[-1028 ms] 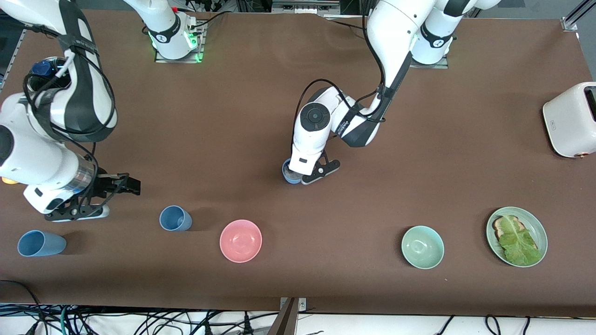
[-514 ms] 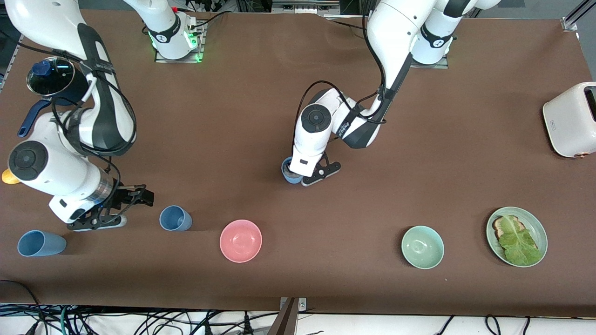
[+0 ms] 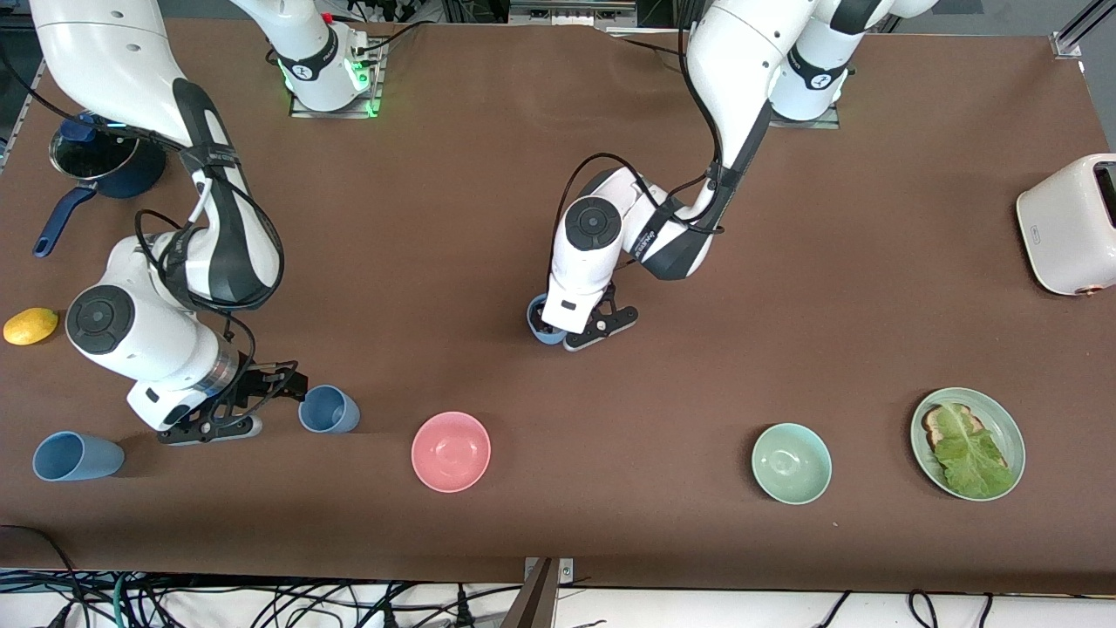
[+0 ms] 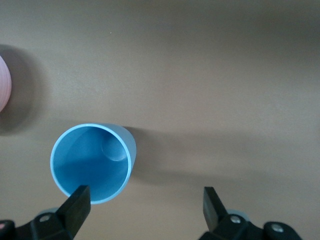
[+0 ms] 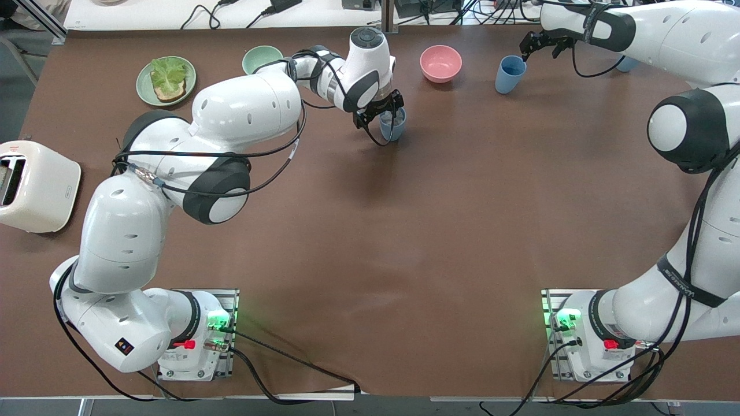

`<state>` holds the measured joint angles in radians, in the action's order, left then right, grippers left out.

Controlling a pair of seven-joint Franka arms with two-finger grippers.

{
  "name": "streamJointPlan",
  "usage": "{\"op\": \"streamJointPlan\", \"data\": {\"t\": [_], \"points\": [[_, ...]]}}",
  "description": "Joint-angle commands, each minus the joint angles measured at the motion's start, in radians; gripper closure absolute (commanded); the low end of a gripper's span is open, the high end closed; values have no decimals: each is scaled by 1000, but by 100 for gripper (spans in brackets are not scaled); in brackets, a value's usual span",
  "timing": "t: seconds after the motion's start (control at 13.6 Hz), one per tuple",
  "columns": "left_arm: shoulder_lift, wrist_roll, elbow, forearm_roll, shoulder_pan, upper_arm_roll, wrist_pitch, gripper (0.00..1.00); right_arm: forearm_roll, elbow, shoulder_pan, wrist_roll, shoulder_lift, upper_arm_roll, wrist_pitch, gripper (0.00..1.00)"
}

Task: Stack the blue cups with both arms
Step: 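Hold the tissue cup with the left gripper while the right gripper reaches the small cup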

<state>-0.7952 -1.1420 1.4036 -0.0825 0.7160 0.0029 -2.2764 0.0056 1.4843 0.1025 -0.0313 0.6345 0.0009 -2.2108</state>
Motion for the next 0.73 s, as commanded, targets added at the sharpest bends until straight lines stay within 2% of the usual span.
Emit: {"op": "streamJointPlan", "data": {"t": [0.0,0.37,0.66], "points": [[2,57,-29,3,10,14,6,0,16,1,3,4,27,1,-29,0],[60,94,-29,6,-1,19,23,0,16,1,3,4,42,1,-58,0],[115,173,-28,4,-7,20,104,0,16,1,5,4,70,1,-93,0]]}}
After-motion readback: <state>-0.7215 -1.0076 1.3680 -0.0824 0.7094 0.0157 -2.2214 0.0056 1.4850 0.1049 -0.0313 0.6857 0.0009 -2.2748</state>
